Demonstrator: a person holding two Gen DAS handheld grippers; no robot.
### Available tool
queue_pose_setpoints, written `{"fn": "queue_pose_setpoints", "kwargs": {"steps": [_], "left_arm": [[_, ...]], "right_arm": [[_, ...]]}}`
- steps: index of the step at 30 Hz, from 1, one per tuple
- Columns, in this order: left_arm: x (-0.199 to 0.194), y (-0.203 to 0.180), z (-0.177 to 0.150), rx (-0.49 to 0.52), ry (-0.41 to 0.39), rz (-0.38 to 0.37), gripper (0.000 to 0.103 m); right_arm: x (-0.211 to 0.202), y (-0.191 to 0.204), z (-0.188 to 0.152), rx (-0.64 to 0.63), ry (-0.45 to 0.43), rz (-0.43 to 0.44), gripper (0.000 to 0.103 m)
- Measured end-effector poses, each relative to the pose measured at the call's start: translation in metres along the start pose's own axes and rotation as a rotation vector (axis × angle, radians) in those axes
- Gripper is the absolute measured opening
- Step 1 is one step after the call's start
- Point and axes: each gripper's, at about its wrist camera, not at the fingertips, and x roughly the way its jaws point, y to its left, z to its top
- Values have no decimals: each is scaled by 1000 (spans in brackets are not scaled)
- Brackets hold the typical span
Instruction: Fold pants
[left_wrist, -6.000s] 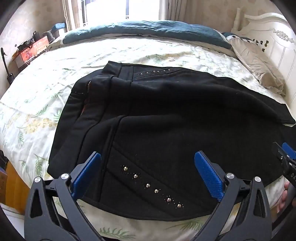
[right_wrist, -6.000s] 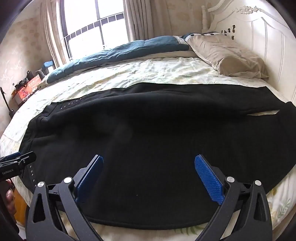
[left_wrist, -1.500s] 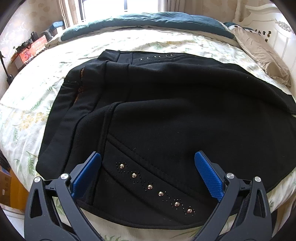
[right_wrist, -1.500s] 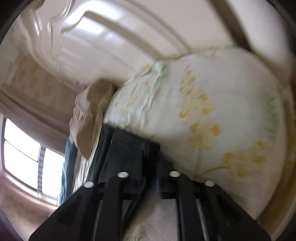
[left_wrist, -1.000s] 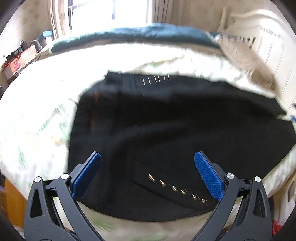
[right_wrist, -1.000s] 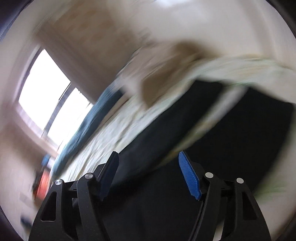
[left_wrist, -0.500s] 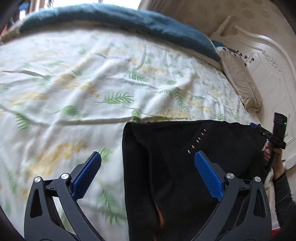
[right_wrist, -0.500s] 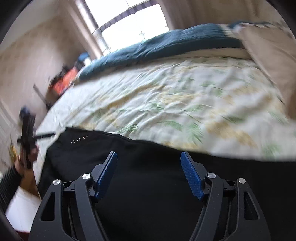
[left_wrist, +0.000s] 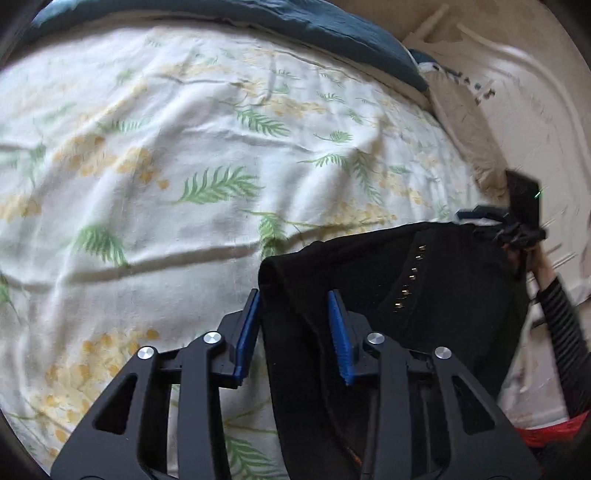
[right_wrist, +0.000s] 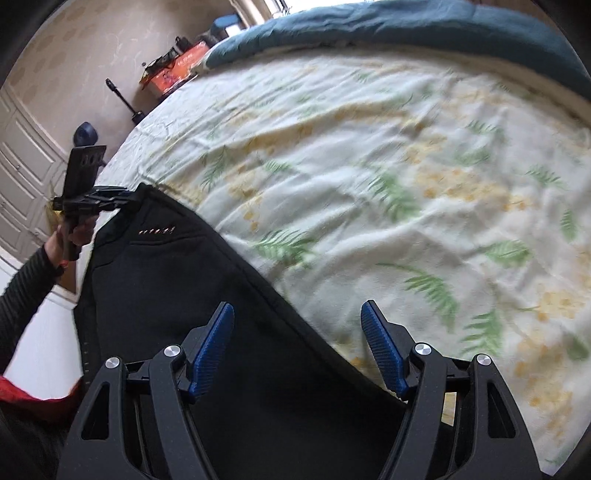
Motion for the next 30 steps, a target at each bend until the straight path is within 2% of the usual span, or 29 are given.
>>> {"fn": "queue_pose_setpoints", "kwargs": {"steps": [1, 2, 3, 4, 7, 12, 17, 20, 24, 27, 30], "left_arm": [[-1, 1, 0, -8, -3, -11, 32], [-2, 0, 0, -3, -7, -5, 32], [-4, -3, 1, 6, -13, 9, 27], [-5, -6, 2, 8, -17, 11, 4], [-20, -12, 9, -29, -65, -42, 4], [-50, -42, 2, 34, -146, -71, 4], [-88, -67, -33, 63, -232, -129, 4], [-110, -77, -61, 45, -242, -150, 4], [-129, -86, -110, 24, -248, -157, 4], [-134, -86, -156, -11, -243, -160, 4], [-129, -82, -188, -57, -235, -172, 5]], "right_arm": [[7, 7, 0, -30, 37, -60, 36], [7, 11, 0, -52, 45, -90, 29], [6, 13, 0, -51, 49, -85, 13], [2, 16, 1, -48, 42, -95, 11], [-17, 32, -1, -70, -18, -150, 9], [-64, 76, -27, -124, -164, -255, 8], [-101, 131, -83, -193, -299, -358, 8], [-106, 159, -118, -216, -347, -395, 8], [-97, 193, -168, -270, -366, -487, 8], [-76, 205, -197, -287, -340, -508, 8], [-52, 208, -221, -280, -303, -512, 8]]}}
